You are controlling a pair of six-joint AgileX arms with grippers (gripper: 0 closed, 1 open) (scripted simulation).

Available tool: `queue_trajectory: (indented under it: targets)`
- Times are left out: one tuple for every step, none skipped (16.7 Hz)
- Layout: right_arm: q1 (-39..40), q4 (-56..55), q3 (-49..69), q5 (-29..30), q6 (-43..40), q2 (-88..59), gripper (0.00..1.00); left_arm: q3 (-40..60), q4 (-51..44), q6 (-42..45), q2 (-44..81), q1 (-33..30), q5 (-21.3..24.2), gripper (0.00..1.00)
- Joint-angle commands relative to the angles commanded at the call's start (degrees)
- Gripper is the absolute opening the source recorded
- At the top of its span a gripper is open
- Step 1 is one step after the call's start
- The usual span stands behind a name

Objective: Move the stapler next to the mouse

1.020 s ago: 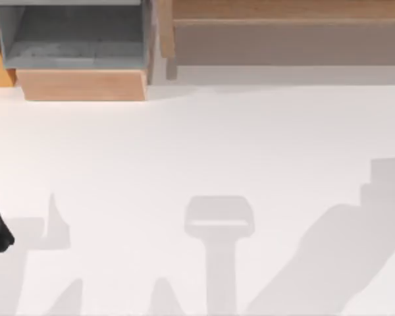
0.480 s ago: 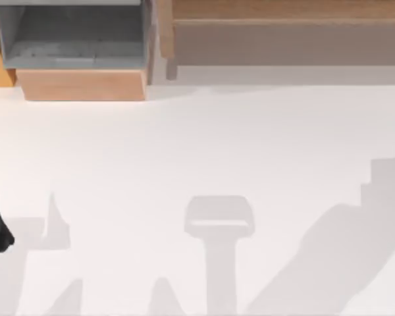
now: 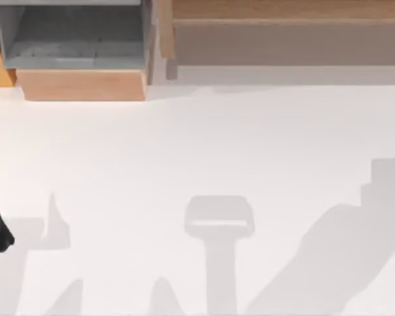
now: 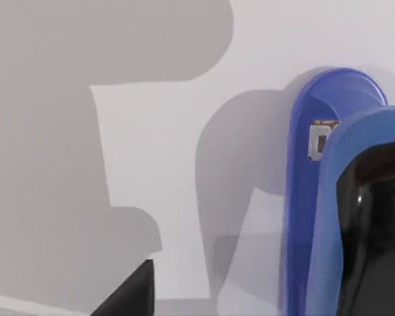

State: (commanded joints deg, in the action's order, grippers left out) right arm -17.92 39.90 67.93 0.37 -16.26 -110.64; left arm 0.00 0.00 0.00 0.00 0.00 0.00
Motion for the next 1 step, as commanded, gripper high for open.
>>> queue_trajectory:
  targets:
    - [0.00, 0.00, 0.00, 0.00, 0.00, 0.00, 1.00, 0.00, 0.00, 0.00, 0.00, 0.00, 0.00, 1.00]
